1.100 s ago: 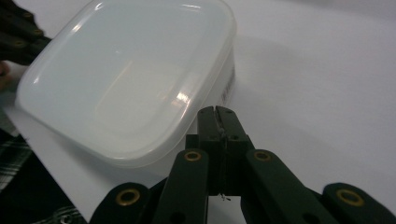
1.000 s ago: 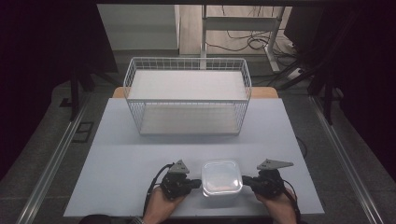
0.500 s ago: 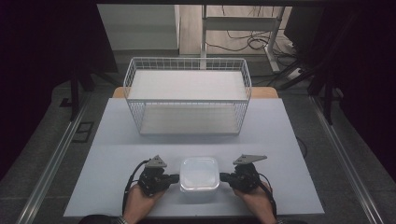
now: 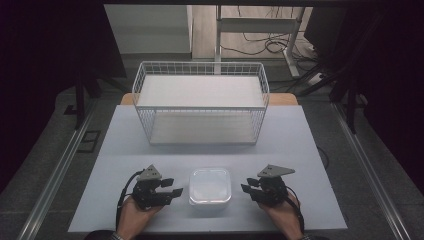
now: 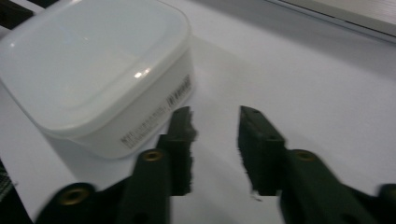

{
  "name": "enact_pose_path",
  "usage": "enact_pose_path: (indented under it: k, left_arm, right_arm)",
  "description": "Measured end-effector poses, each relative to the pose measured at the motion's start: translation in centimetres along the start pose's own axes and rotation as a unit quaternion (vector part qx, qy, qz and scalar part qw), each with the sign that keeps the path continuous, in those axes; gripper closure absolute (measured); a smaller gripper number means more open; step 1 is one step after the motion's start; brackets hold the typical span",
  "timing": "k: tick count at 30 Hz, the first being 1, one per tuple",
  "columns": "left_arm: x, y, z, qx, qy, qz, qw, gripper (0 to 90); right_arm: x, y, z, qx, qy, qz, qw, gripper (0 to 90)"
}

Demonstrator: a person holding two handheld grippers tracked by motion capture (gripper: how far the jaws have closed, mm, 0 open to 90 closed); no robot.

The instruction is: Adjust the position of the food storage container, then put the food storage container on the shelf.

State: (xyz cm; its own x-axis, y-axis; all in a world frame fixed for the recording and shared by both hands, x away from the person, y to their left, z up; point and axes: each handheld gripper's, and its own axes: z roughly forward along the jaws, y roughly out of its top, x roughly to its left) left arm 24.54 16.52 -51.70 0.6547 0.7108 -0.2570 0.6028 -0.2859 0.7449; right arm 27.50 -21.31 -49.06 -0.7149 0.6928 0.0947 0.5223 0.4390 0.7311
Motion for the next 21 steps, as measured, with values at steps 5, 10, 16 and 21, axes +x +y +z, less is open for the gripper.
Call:
enact_pose_path:
  k: [5, 10, 16, 21]
  left_arm:
    - [0.5, -0.5, -0.2, -0.003, 0.0, -0.007, 1.0, 17.3]
    - [0.9, -0.7, -0.5, -0.014, 0.009, -0.014, 0.9998, 6.3]
    - [0.7, -0.7, -0.3, -0.023, 0.008, 0.007, 0.9997, 3.0]
    - [0.5, -0.3, -0.6, -0.027, -0.006, 0.005, 0.9996, 2.8]
  right_arm:
    - [-0.4, -0.8, 0.0, 0.002, -0.009, -0.001, 1.0, 25.9]
    - [-0.7, -1.0, 0.2, -0.011, -0.005, -0.003, 0.9999, 5.2]
    - [-0.9, -1.1, 0.2, -0.017, 0.008, 0.003, 0.9998, 2.8]
    - [-0.9, -0.9, 0.1, -0.02, 0.012, 0.005, 0.9997, 2.7]
